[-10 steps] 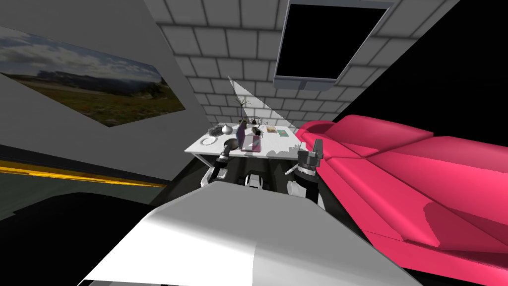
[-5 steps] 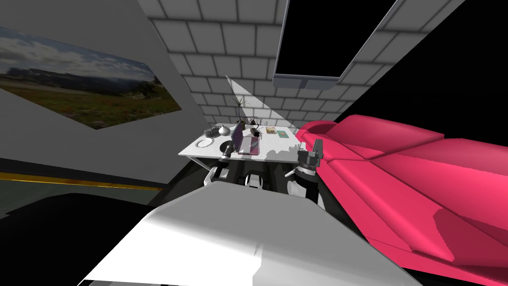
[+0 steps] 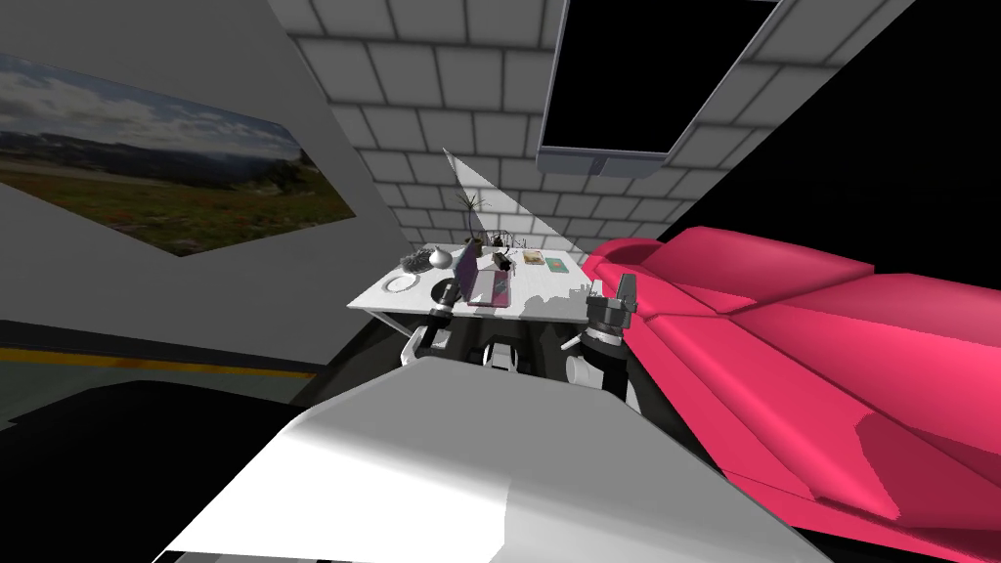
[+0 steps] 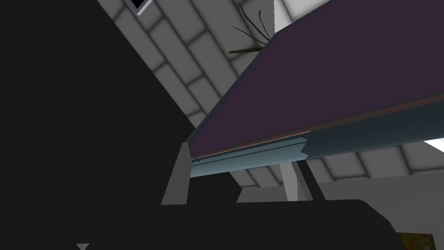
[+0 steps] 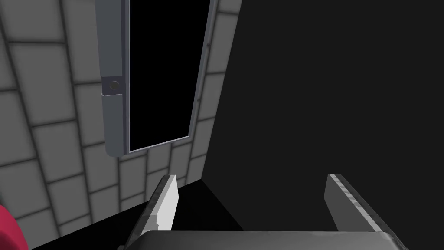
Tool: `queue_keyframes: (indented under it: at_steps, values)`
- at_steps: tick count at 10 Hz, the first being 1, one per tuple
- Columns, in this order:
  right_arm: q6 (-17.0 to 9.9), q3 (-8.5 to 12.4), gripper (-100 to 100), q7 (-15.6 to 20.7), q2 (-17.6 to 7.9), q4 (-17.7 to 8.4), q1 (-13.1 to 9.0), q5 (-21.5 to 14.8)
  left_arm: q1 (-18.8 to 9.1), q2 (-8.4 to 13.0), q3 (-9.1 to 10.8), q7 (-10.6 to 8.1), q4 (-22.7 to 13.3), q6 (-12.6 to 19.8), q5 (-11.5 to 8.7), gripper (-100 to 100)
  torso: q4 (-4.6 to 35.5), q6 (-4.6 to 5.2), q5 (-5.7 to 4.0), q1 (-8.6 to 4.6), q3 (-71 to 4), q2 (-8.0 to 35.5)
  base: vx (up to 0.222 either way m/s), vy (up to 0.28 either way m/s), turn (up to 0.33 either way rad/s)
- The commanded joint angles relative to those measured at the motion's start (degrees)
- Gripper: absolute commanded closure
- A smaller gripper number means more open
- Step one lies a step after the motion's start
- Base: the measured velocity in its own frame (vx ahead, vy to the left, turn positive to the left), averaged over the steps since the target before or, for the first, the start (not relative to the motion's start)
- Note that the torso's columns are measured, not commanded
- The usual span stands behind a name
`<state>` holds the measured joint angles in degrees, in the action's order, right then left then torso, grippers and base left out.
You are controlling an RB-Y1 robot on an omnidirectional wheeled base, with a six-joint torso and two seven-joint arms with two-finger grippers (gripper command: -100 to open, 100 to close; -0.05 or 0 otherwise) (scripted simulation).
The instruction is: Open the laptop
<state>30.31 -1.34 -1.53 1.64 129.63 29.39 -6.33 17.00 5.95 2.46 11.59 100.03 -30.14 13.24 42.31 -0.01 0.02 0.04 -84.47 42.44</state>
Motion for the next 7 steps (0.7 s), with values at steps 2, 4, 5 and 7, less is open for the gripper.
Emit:
queue_keyframes:
  at_steps: [2,4,5,7]
  values:
    - [0.00,0.00,0,0.00,0.00,0.00,0.00,0.00,1.09,1.54,0.13,1.41,0.45,-0.59,1.69,100,-0.08,0.03,0.03,0.05,-0.18,-0.29,-0.002,-0.027,-0.012]
    - [0.00,-0.01,0,0.00,0.01,0.00,0.01,0.00,2.64,4.18,0.39,3.05,2.37,0.59,4.20,100,-0.21,0.21,-0.07,-0.44,-0.31,-0.53,0.049,-0.116,-0.020]
    - [0.00,-0.01,0,0.00,0.01,0.00,0.01,0.00,3.16,5.06,0.48,3.60,3.02,0.98,5.04,100,-0.29,0.32,-0.04,-0.49,-0.33,-0.58,0.047,-0.131,-0.043]
    - [0.00,-0.01,0,0.00,0.01,0.00,0.01,0.00,4.71,7.69,0.74,5.23,4.94,2.16,7.55,100,-0.33,0.37,0.03,-0.28,-0.38,-0.68,0.060,-0.118,-0.031]
